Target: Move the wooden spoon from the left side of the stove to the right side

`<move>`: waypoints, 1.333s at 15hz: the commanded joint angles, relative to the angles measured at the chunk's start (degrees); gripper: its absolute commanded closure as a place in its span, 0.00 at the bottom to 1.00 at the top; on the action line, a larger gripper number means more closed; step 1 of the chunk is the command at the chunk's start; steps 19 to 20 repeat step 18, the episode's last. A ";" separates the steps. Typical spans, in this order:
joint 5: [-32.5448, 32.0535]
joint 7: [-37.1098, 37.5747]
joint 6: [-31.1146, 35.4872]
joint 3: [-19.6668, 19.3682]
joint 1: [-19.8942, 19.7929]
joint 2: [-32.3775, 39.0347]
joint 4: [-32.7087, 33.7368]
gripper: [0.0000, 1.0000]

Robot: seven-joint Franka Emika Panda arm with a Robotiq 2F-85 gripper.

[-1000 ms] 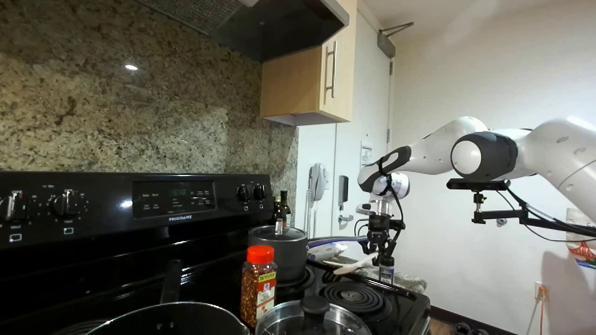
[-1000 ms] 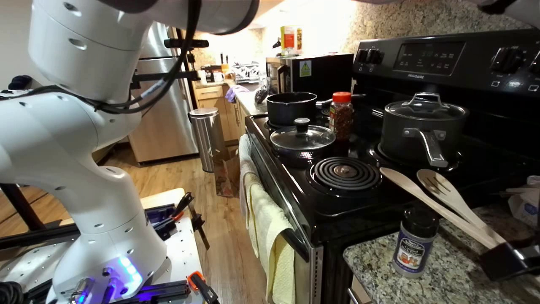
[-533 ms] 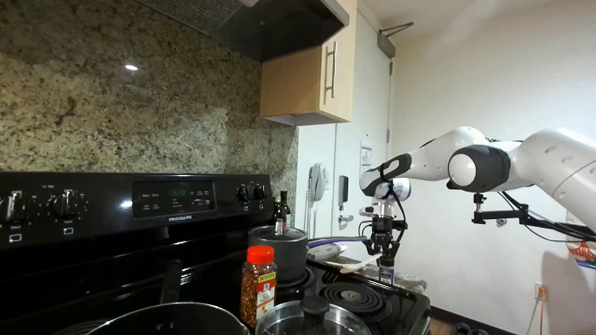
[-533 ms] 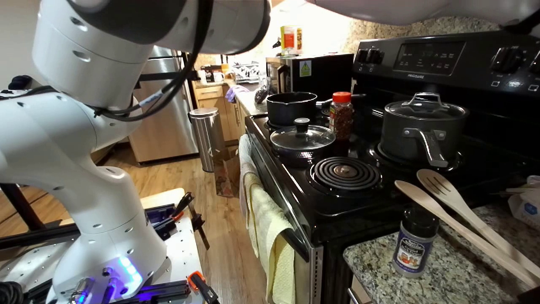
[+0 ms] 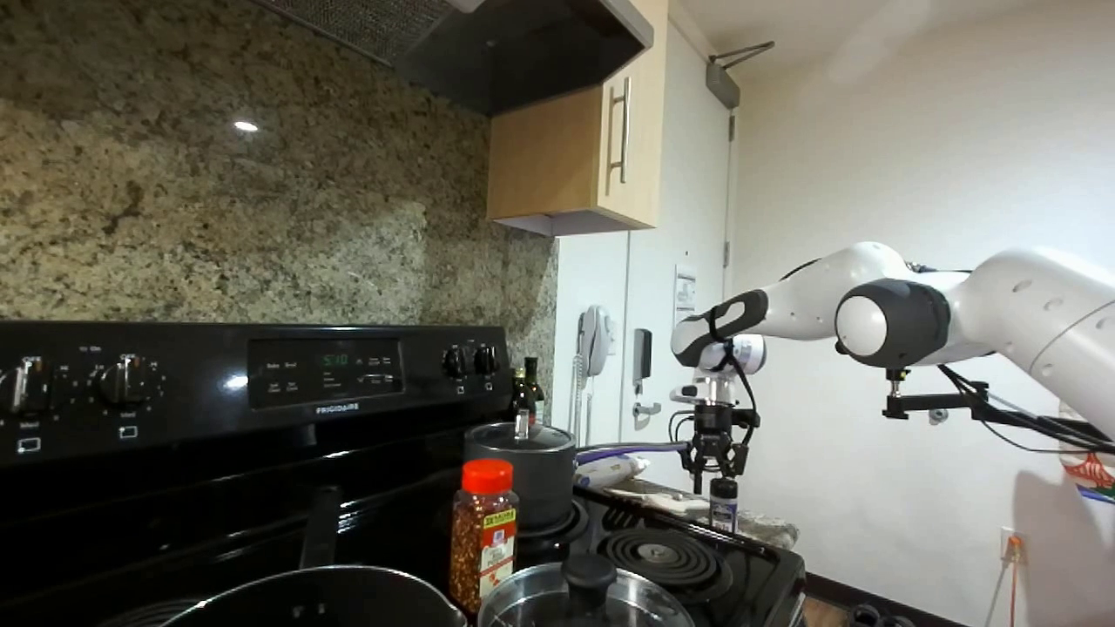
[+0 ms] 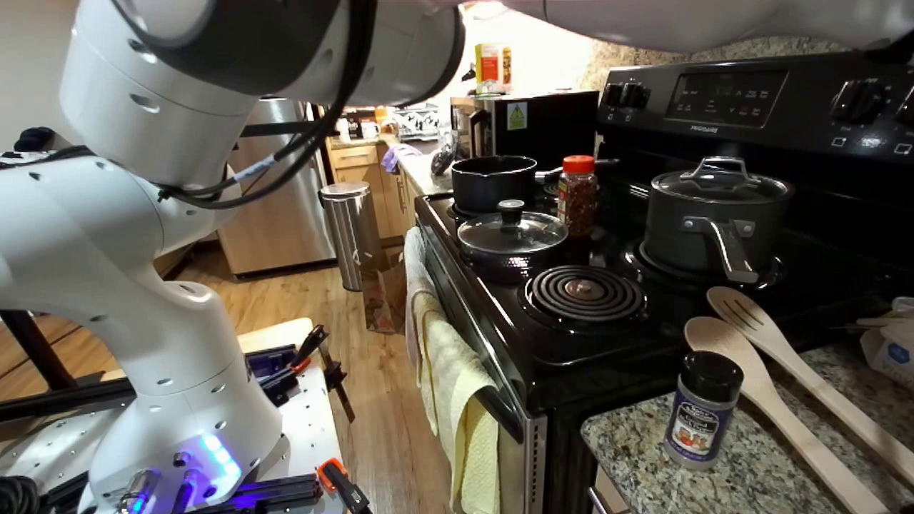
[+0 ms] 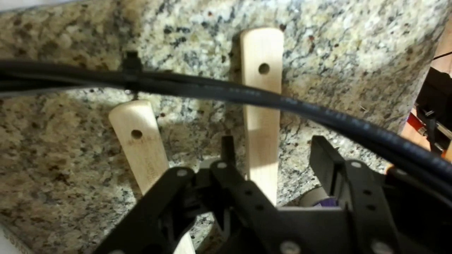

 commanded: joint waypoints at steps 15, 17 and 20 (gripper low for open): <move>-1.48 2.89 -0.11 -1.95 5.71 -13.13 -2.84 0.00; -1.57 2.89 -0.13 -1.96 5.95 -13.74 -3.78 0.00; -1.58 2.88 -0.13 -1.98 5.95 -13.73 -4.08 0.00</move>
